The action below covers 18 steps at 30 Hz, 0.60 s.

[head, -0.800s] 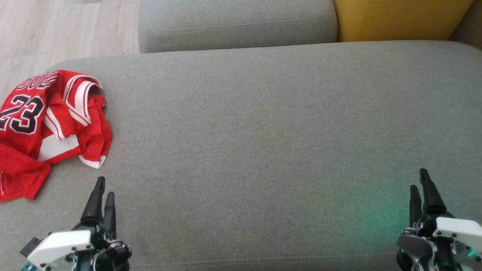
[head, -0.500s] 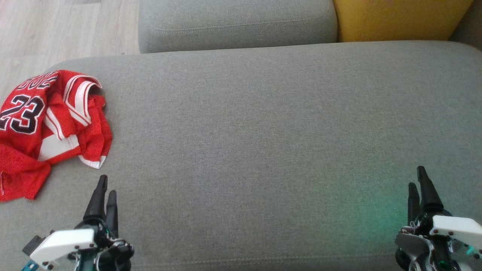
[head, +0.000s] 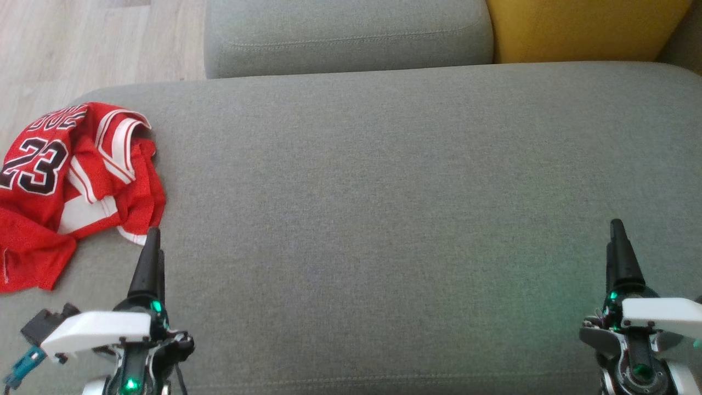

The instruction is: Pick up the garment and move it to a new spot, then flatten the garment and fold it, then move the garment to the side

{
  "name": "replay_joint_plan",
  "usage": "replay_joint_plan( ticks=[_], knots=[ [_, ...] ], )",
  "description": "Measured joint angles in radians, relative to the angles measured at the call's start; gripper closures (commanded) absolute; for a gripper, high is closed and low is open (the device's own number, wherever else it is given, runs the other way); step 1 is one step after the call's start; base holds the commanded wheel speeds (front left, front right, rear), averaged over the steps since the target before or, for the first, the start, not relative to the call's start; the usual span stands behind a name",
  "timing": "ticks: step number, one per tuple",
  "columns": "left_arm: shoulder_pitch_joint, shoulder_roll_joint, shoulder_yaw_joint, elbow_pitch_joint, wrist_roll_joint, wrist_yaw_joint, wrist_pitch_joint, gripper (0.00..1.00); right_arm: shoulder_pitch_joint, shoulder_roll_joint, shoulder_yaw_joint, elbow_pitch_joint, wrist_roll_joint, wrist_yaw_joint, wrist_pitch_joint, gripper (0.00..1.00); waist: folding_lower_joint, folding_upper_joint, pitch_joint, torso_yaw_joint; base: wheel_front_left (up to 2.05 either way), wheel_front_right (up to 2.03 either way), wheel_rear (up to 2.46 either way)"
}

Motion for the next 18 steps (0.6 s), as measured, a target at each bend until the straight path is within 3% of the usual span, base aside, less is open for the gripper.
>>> replay_joint_plan(
  ticks=[18],
  knots=[
    [-0.009,0.02,-0.041,-0.061,0.33,0.0,-0.051,0.0,0.0,-0.016,0.044,-0.062,-0.36,0.0,-0.036,0.0,0.0,0.0,-0.011,0.0,0.0,0.0,0.0]
  ],
)
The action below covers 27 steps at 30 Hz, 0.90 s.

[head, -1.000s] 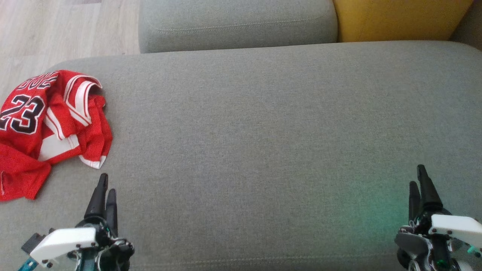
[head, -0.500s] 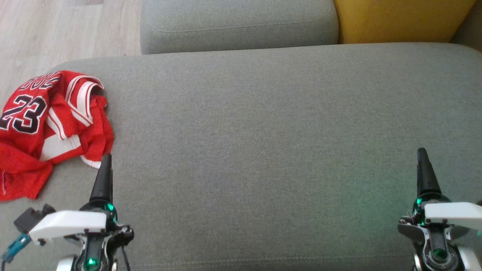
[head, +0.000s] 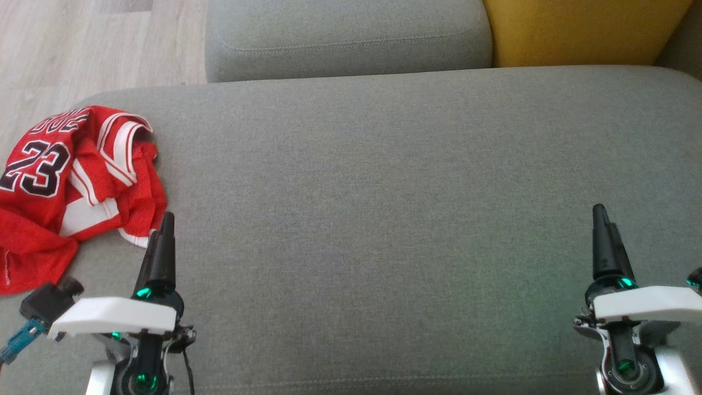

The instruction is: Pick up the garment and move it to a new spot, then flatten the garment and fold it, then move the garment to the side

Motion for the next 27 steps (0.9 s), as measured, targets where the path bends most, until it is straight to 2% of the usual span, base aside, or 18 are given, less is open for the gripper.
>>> replay_joint_plan(
  ticks=[12,27],
  knots=[
    [0.0,0.026,-0.043,-0.041,0.218,0.014,-0.033,0.0,0.0,-0.003,0.02,-0.004,-0.191,0.0,-0.025,0.0,0.0,0.0,-0.005,0.003,0.0,0.0,0.0],
    [0.005,0.049,-0.094,-0.049,0.403,0.042,-0.072,0.0,0.001,-0.003,0.036,-0.004,-0.384,0.0,-0.056,0.0,0.0,0.0,-0.013,0.006,0.0,0.0,0.0]
  ],
)
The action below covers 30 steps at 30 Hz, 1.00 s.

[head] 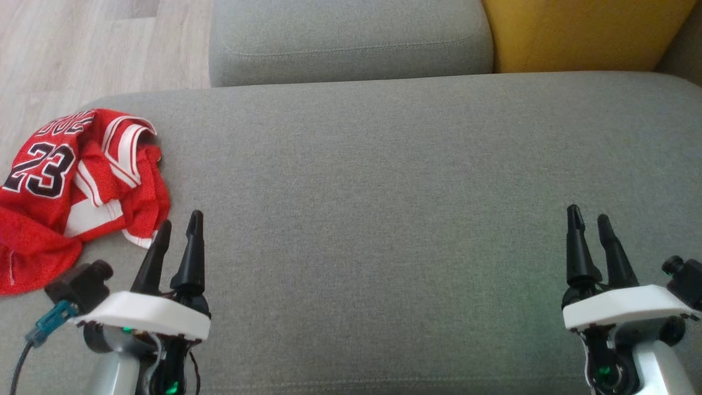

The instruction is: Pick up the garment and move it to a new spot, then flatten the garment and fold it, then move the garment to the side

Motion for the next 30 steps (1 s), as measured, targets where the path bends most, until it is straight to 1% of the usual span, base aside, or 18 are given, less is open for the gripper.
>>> replay_joint_plan(
  ticks=[18,30],
  knots=[
    [0.02,0.018,-0.032,0.038,0.208,0.049,-0.053,0.0,0.003,0.006,0.003,0.012,-0.239,0.0,-0.01,0.0,0.0,0.0,-0.009,0.002,0.0,0.0,0.0],
    [0.022,0.022,-0.041,0.071,0.336,0.061,-0.085,0.0,0.006,0.015,0.012,0.023,-0.384,0.0,-0.019,0.0,0.0,0.0,-0.016,0.003,0.0,0.0,0.0]
  ],
)
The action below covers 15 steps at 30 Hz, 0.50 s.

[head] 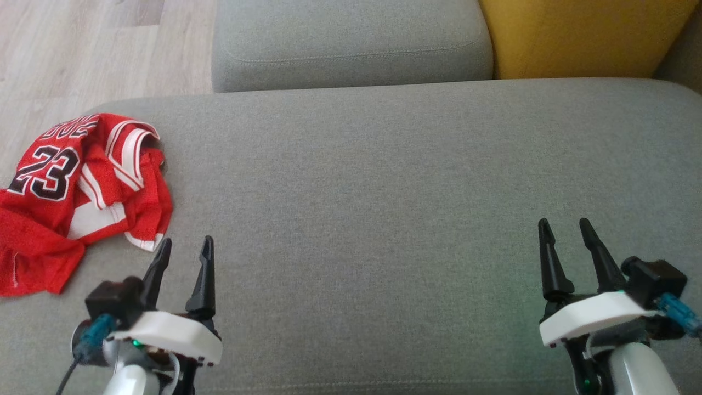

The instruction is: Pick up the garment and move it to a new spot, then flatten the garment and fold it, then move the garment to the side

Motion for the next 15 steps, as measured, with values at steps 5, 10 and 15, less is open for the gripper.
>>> replay_joint_plan(
  ticks=[5,10,15],
  knots=[
    [0.012,0.001,-0.004,0.014,0.049,0.0,-0.016,0.0,0.0,0.002,0.005,0.0,-0.055,0.0,-0.003,0.0,0.0,0.0,-0.002,0.0,0.0,0.0,0.0],
    [0.014,0.001,-0.004,0.026,0.098,0.0,-0.032,0.0,0.0,0.006,0.006,0.001,-0.1,0.0,-0.003,0.0,0.0,0.0,-0.003,0.001,0.0,0.0,0.0],
    [0.014,-0.001,-0.002,0.034,0.151,0.0,-0.048,0.0,0.001,0.01,0.005,0.0,-0.126,0.0,-0.003,0.0,0.0,0.0,-0.004,0.002,0.0,0.0,0.0]
  ],
)
